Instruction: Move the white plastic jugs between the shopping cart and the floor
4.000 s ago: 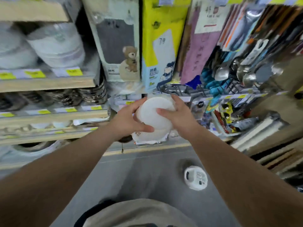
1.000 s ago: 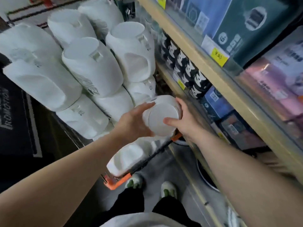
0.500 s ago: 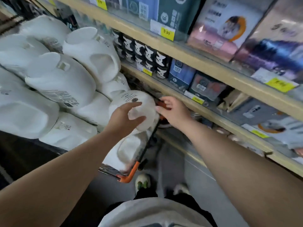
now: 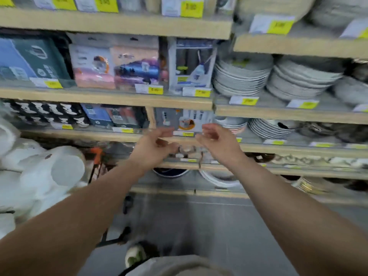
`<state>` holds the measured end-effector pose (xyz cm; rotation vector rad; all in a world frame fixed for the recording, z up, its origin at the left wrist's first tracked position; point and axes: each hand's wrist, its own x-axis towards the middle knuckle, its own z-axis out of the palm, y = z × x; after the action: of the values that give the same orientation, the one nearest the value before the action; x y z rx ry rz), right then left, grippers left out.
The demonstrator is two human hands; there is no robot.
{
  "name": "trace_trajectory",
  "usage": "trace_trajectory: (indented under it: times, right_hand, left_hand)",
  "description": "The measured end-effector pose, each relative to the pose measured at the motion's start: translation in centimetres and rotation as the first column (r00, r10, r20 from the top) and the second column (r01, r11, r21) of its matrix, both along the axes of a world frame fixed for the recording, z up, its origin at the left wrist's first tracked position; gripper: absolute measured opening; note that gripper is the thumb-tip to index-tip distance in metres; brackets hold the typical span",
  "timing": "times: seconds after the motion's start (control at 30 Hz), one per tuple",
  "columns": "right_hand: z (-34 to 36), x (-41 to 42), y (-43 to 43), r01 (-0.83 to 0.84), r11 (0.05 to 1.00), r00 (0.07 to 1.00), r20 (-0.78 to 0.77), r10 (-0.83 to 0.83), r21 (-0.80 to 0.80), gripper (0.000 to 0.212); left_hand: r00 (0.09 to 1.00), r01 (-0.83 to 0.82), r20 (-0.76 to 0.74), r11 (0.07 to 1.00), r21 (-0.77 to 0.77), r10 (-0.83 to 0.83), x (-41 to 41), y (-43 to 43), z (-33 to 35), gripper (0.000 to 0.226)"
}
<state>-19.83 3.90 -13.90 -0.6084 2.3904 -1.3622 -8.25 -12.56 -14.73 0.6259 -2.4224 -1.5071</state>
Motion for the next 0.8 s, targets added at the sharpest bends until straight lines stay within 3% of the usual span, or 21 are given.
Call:
trace_trajectory:
  times: [0.1,0.33,0.6,0.8]
  right_hand:
    - [0.7,-1.4,9.3,0.139,0.990,0.988,-0.070,-0.139,0.007,0.038]
    - [1.5,-2.9,28.4,0.456,0.890,0.890,0.001,-0.456,-0.033,0.041]
    - [0.5,-5.8,45.7,0.747,0.665,0.665,0.031,-0.746,-0.026,0.047]
    - [-0.1,-11.3,57.5,0.901,0.434,0.434,0.011,-0.901,0.010,0.046]
  left_hand:
    - [0.990,0.144,0.004,0.989,0.011,-0.144,-3.9,7.7,0.5,0.030]
    - [0.884,0.467,-0.016,0.884,0.028,-0.467,-11.7,24.1,1.6,0.031]
    - [0.647,0.762,-0.019,0.647,0.027,-0.762,-23.3,42.3,1.0,0.032]
    - [0.455,0.890,-0.026,0.454,0.037,-0.890,-33.0,55.9,0.9,0.033]
